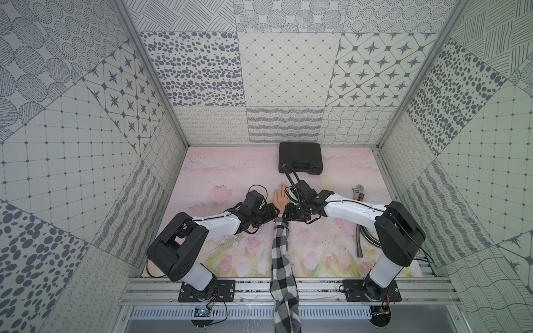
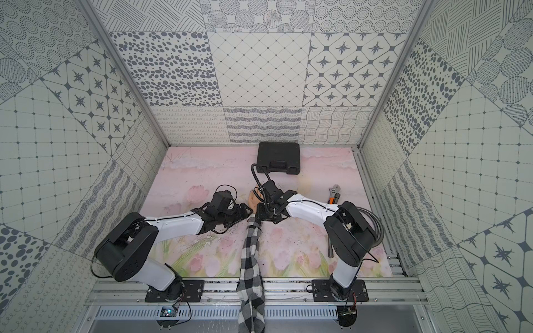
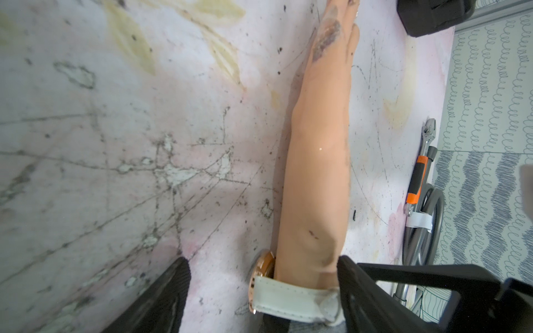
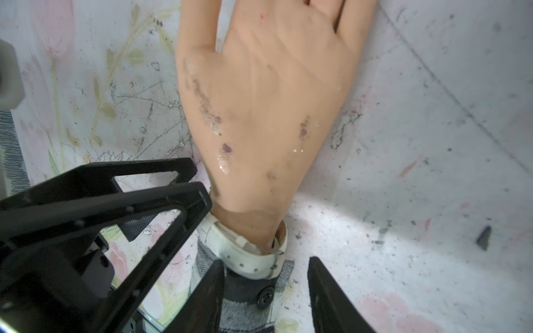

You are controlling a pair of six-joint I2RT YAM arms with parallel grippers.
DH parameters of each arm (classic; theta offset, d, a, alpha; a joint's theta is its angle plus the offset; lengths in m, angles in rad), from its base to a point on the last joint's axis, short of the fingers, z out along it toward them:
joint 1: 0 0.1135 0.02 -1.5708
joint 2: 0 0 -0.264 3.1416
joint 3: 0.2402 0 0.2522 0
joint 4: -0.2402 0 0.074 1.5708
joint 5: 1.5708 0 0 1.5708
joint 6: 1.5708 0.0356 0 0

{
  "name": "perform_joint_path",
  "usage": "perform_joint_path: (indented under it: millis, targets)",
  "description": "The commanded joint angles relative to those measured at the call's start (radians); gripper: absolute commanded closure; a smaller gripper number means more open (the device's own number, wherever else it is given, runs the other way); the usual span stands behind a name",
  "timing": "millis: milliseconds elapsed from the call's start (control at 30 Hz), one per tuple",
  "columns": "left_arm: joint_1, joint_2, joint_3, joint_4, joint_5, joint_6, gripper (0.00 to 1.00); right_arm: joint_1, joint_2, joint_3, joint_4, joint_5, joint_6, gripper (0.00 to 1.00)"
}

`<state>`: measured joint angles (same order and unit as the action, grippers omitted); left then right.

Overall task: Take off the watch
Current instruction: Untie the watch from the hand.

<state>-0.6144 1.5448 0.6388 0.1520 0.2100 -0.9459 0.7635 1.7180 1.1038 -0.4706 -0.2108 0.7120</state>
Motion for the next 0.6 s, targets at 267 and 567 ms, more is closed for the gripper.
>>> perform_joint_path:
  millis: [267,567]
  targets:
    - [-0.008,0.017,-0.028,-0.27,-0.03,-0.006,0.18,-0.006,0.002,0.035,0.081,-0.049,0.056,0.52]
    - [-0.008,0.017,-0.028,-0.269,-0.028,-0.008,0.18,-0.007,0.031,0.035,0.089,-0.074,0.06,0.56]
